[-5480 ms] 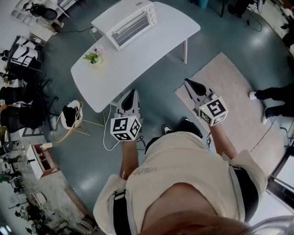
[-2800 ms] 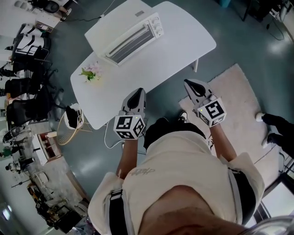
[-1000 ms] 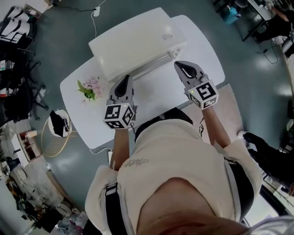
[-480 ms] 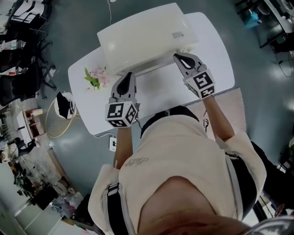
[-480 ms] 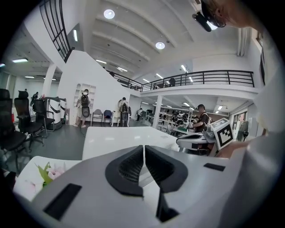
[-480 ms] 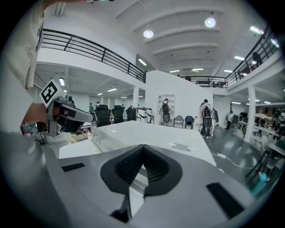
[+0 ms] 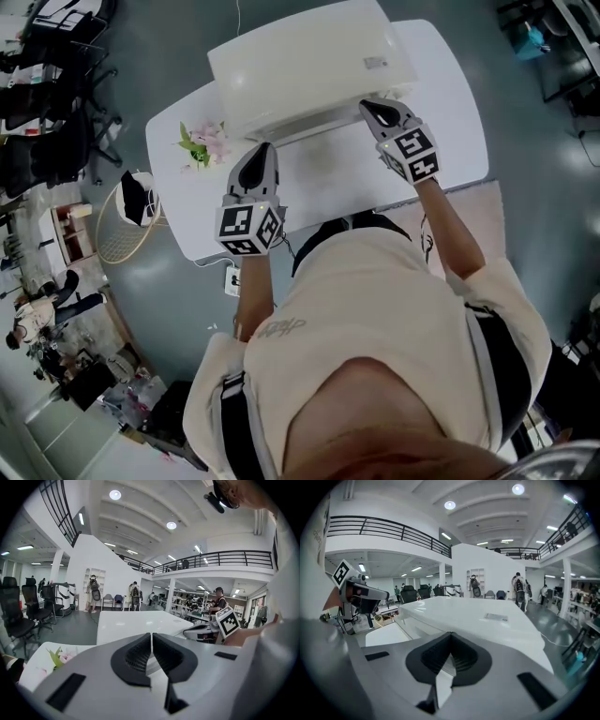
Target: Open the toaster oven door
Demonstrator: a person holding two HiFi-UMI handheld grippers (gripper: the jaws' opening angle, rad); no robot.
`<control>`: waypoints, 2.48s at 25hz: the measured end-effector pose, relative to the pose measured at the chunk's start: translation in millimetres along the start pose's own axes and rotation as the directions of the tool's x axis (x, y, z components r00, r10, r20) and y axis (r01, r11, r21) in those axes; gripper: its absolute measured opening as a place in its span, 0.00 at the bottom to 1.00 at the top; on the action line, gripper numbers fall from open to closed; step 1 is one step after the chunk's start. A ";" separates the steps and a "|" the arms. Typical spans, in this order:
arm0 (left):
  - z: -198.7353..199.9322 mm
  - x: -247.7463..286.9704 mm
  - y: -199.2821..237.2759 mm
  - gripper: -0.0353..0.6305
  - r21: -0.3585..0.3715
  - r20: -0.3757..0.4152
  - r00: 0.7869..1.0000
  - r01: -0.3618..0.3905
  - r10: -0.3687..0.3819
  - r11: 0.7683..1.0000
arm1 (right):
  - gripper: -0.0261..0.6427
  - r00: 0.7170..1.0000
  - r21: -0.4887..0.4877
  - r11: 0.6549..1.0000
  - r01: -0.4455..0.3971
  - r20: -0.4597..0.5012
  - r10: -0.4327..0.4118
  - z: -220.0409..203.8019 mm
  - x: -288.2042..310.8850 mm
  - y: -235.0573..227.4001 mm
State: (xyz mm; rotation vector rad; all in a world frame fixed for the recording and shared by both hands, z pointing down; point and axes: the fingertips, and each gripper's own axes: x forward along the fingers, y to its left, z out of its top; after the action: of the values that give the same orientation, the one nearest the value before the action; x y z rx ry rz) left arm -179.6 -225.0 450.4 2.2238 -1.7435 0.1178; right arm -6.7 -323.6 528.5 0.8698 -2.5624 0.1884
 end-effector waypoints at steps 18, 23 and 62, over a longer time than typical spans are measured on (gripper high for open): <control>-2.4 -26.4 0.0 0.09 -0.005 0.023 1.000 -0.017 0.017 1.000 | 0.05 0.996 0.077 0.997 -0.012 -0.090 0.019 -14.5 7.7 -1.6; -9.6 -27.2 -8.7 0.09 -0.004 0.007 1.000 -0.004 0.004 1.000 | 0.05 0.992 0.086 0.996 -0.023 -0.123 0.034 -18.1 7.1 -0.3; -24.5 -38.2 -48.5 0.09 -0.018 0.008 0.999 -0.051 0.051 0.999 | 0.05 0.959 0.127 0.980 -0.156 -0.220 0.181 -82.1 -34.2 56.5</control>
State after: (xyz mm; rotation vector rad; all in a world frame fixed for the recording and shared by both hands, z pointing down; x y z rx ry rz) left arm -139.7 -172.1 454.6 2.1709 -1.7995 0.1033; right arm 12.1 -238.7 588.0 0.6241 -2.4231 0.4564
